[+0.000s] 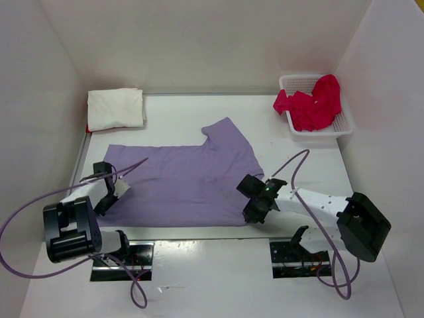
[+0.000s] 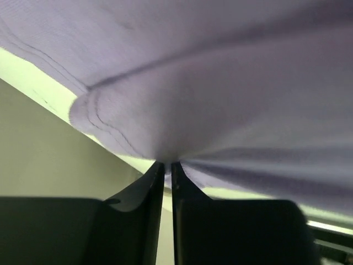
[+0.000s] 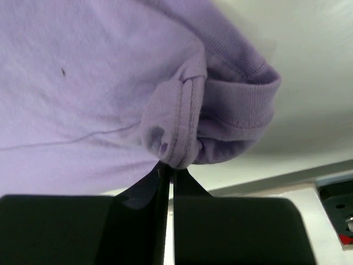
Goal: Fold and stack the t-shirts
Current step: Fold the flattened tshirt in 1/3 of the way
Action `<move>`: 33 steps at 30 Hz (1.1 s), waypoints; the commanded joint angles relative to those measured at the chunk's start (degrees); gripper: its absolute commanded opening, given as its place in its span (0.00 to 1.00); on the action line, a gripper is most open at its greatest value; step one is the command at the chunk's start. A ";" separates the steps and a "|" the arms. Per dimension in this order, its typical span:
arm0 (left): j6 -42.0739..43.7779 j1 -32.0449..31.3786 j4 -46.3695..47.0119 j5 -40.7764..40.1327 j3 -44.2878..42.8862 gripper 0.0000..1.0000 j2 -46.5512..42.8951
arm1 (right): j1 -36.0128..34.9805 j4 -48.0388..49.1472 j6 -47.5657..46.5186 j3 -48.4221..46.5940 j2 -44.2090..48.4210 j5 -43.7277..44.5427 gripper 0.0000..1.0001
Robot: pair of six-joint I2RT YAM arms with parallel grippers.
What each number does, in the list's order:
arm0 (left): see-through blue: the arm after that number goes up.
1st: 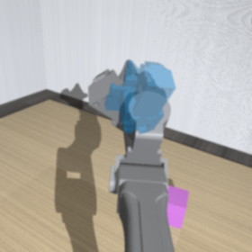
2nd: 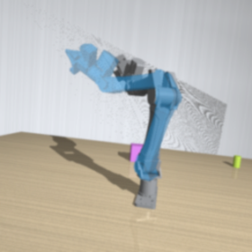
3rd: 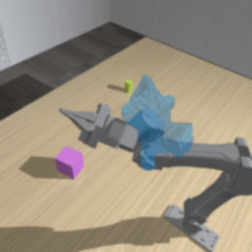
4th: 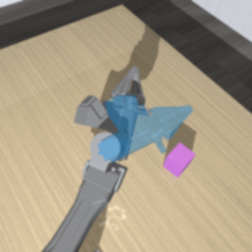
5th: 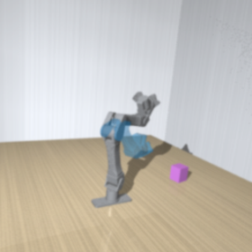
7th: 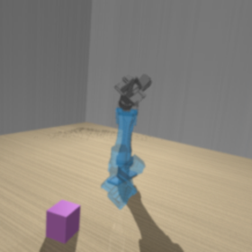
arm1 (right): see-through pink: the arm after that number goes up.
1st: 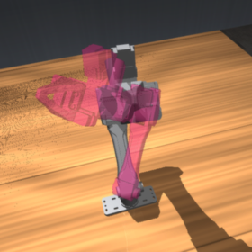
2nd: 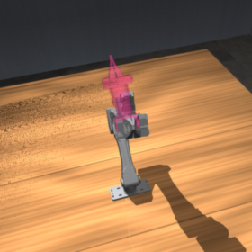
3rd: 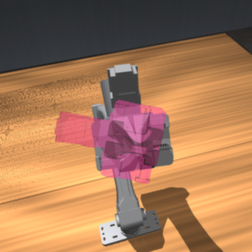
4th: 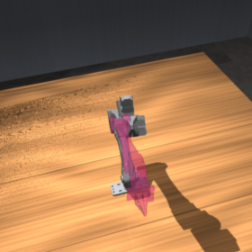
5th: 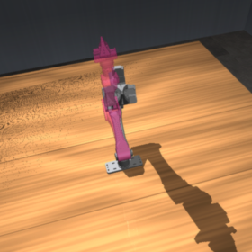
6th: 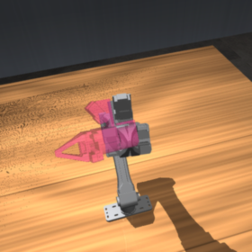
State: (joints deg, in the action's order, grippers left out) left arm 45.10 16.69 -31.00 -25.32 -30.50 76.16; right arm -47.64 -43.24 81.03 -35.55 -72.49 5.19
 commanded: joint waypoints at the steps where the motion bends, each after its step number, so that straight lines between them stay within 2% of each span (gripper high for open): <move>1: 4.73 0.89 -5.45 0.62 1.15 0.16 -3.64 | -3.24 -3.51 3.68 1.27 2.69 1.14 0.07; 2: 5.34 0.89 -6.34 1.32 0.54 0.20 -4.17 | -5.51 -3.51 4.91 1.97 2.70 0.18 0.13; 3: 5.35 0.89 -6.87 1.33 0.53 0.32 -4.18 | -6.67 -4.38 7.36 1.98 4.18 -0.44 0.22; 4: 5.87 0.89 -7.40 1.33 0.53 0.40 -4.18 | -7.90 -5.35 8.78 2.76 4.81 -1.05 0.51; 6: 5.87 0.89 -7.40 0.80 0.53 0.53 -4.71 | -10.71 -6.93 12.28 3.38 6.12 -2.20 0.62; 7: 5.27 0.89 -8.01 0.10 -0.08 0.60 -4.71 | -11.42 -9.12 13.09 3.38 7.78 -2.20 0.72; 10: 3.77 2.03 -10.82 -0.43 -4.81 0.71 -4.71 | -12.13 -13.95 11.61 -3.54 9.30 2.00 0.87; 11: 2.98 2.03 -11.61 -0.43 -7.09 0.78 -4.71 | -12.13 -17.71 10.30 -10.17 9.30 4.10 0.94; 12: 2.28 3.34 -13.54 1.74 -13.21 0.81 -4.71 | -12.13 -19.40 6.63 -14.07 8.34 8.65 0.98; 15: -0.26 4.93 -16.62 8.25 -25.62 0.92 -1.64 | -10.12 -22.23 -3.91 -30.50 0.09 14.92 1.00; 16: -1.15 5.63 -16.63 12.71 -33.14 0.95 -0.59 | -6.37 -22.23 -13.79 -34.37 -2.80 16.85 1.00; 17: -2.11 5.64 -15.76 14.58 -36.00 0.97 1.51 | -4.24 -20.93 -18.67 -41.63 -9.01 16.87 1.00; 19: -5.61 5.64 -11.73 19.05 -40.41 1.00 4.07 | 0.94 -19.96 -30.60 -52.36 -15.37 19.66 1.00; 21: -8.70 4.85 -9.69 21.53 -45.68 1.00 9.25 | 3.50 -17.59 -37.23 -59.34 -24.42 22.92 1.00; 22: -11.76 4.24 -9.69 24.59 -47.61 1.00 13.79 | 6.47 -16.10 -44.31 -66.42 -27.24 23.63 1.00; 24: -14.42 3.35 -10.21 27.68 -53.05 1.00 18.47 | 10.09 -10.74 -50.42 -73.05 -36.03 21.80 1.00; 26: -18.19 3.35 -8.74 31.46 -55.27 0.99 24.37 | 16.15 -7.83 -58.05 -83.77 -42.35 12.51 1.00; 27: -19.43 3.35 -7.77 32.26 -56.58 0.95 25.95 | 17.91 -7.82 -59.49 -93.29 -49.87 10.21 1.00; 28: -21.53 3.35 -6.89 32.96 -56.60 0.92 28.49 | 19.15 -9.04 -60.20 -98.69 -54.12 9.58 1.00; 29: -22.24 3.35 -5.66 34.45 -57.56 0.90 29.65 | 20.81 -10.53 -61.68 -104.66 -63.47 10.71 1.00; 30: -22.86 3.35 -5.12 35.16 -57.56 0.85 31.49 | 20.83 -15.07 -62.39 -119.43 -68.61 12.37 1.00; 31: -24.00 3.35 -5.12 35.69 -58.17 0.83 32.29 | 21.44 -15.90 -63.01 -123.75 -72.75 14.74 1.00; 33: -24.79 3.35 -3.02 36.31 -58.18 0.82 34.13 | 23.55 -13.02 -62.40 -125.62 -78.03 11.88 1.00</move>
State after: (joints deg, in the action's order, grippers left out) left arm 25.23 19.84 -37.10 5.78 -85.91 109.82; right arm -25.39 -53.80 24.34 -154.30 -144.68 17.82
